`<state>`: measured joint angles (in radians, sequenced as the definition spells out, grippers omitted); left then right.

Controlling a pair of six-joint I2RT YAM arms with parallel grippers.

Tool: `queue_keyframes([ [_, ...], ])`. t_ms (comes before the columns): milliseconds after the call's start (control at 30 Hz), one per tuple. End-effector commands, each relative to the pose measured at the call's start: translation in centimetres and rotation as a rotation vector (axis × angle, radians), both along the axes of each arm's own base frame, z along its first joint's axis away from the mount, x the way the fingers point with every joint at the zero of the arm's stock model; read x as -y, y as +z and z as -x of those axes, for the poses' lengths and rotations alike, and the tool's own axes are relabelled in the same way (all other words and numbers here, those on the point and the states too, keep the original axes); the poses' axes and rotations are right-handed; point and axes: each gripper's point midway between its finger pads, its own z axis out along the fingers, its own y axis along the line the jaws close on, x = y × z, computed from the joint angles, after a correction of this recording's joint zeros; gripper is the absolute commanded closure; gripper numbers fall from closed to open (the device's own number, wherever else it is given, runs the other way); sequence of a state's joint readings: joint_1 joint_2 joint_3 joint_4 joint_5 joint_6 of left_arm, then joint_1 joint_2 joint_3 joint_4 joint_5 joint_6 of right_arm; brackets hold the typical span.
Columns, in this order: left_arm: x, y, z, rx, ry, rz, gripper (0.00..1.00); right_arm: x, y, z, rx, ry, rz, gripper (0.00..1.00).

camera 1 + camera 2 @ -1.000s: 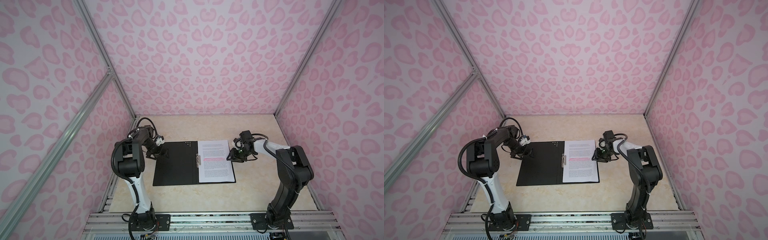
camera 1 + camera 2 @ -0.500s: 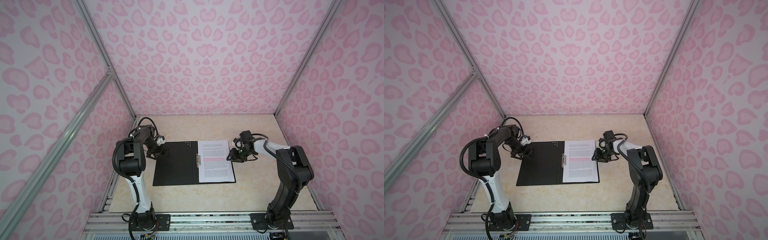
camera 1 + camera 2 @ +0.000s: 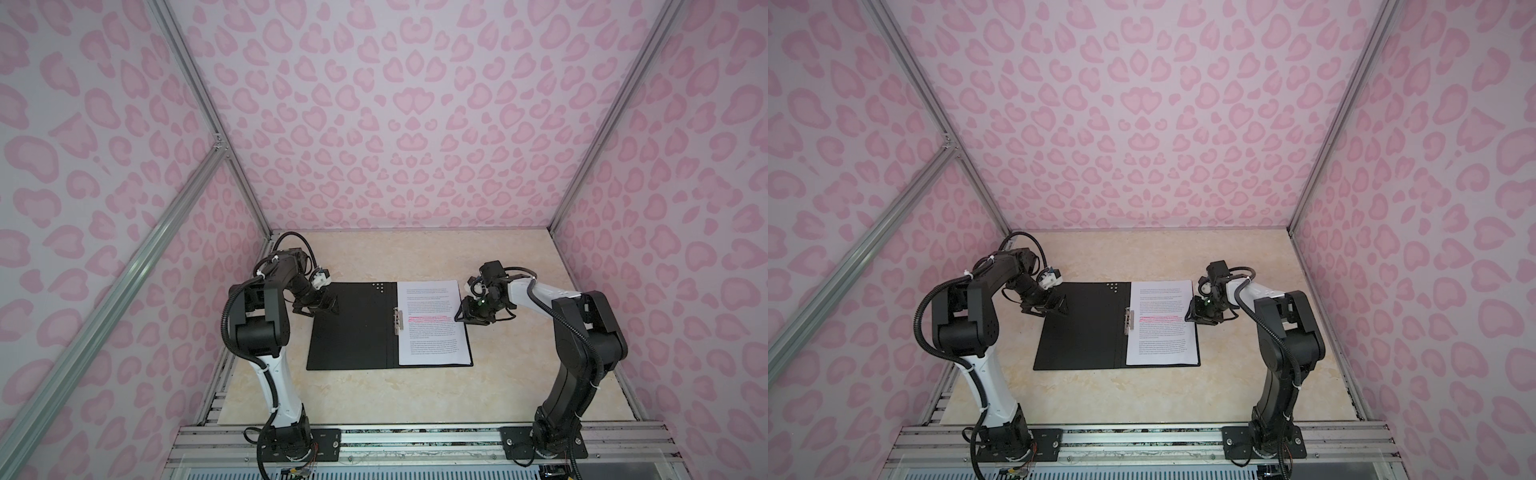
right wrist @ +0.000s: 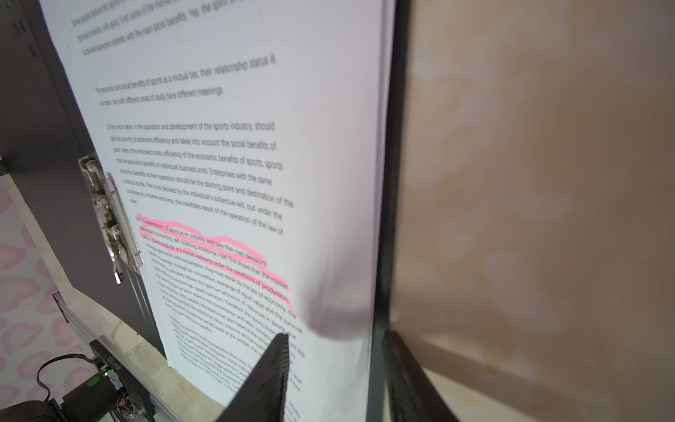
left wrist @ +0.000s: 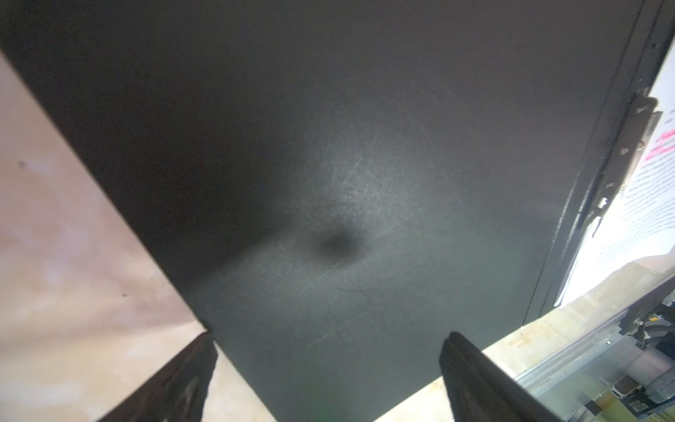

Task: Put the files into the folder

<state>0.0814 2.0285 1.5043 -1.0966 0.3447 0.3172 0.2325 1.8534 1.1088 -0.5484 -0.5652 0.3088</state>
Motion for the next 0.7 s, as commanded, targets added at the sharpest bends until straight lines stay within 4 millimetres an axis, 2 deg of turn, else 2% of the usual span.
queue_keyframes([
  [0,3.7,2.2,1.4,-0.049,0.008,0.216,0.01,0.7,-1.3,1.7,-0.074,0.007,0.046,0.54],
  [100,3.1,1.5,1.5,-0.059,0.015,0.18,0.01,1.0,-0.6,1.0,-0.035,-0.008,0.061,0.54],
  [267,2.3,0.2,1.4,-0.072,0.032,0.129,0.02,1.4,2.2,-0.5,0.071,-0.05,0.082,0.54],
  [400,1.8,0.1,1.1,-0.055,0.043,0.101,0.02,2.3,5.2,-1.0,0.145,-0.091,0.118,0.53],
  [500,1.0,1.0,0.4,-0.002,0.054,0.063,0.02,2.8,7.8,-0.7,0.205,-0.142,0.154,0.53],
  [567,0.8,2.3,-0.2,0.06,0.049,0.042,0.02,1.8,9.5,0.5,0.24,-0.205,0.144,0.53],
  [667,1.1,4.5,-1.6,0.159,0.023,0.029,0.02,-1.8,11.0,3.5,0.303,-0.328,0.073,0.52],
])
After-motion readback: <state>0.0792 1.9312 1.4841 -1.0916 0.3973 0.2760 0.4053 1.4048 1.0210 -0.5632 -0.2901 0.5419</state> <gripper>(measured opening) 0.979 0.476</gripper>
